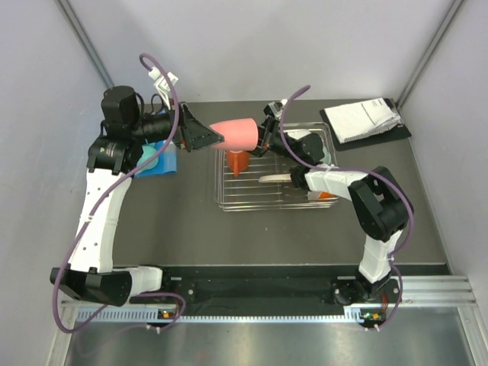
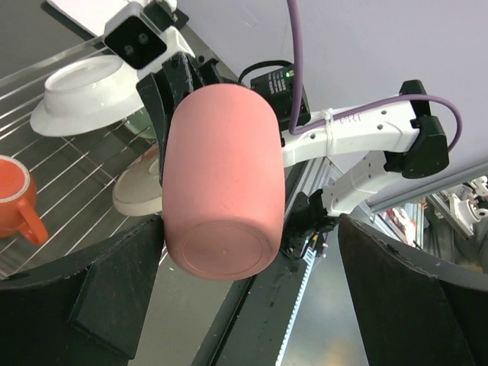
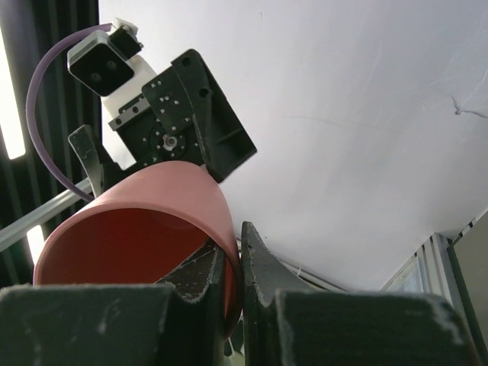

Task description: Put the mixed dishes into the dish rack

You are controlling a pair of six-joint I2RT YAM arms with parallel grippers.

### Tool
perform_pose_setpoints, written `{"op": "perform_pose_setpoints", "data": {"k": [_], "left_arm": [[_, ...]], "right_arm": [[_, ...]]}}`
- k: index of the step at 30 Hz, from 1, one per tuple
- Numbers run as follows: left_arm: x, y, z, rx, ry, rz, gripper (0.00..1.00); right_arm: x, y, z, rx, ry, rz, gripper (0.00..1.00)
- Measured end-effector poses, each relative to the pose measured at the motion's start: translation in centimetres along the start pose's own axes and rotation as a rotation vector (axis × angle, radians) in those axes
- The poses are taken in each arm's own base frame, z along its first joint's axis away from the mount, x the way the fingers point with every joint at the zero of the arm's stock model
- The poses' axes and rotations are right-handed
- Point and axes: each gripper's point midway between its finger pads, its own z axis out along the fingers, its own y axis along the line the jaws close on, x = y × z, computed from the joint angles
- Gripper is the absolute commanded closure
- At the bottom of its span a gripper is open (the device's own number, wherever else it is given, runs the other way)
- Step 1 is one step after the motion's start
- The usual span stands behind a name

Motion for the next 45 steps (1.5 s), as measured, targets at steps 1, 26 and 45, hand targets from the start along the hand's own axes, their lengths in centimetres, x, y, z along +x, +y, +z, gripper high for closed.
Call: {"op": "perform_pose_setpoints", "data": {"k": [1, 26, 45], "left_arm": [[0.1, 0.1, 0.0, -0.002, -0.001, 0.003, 0.01], [1.3, 1.5, 0.9, -0.005, -0.012, -0.024, 0.43], [0.4, 0.0, 0.1, -0.019, 0.017, 0.006, 1.00]], "right_arm": [[0.0, 0.0, 0.2, -0.002, 0.002, 0.001, 1.00], [1.9, 0.6, 3.8, -0.063, 0.037, -0.007, 1.00], [2.9, -1.6, -2.6, 0.066, -0.002, 0.029, 0.48]]}}
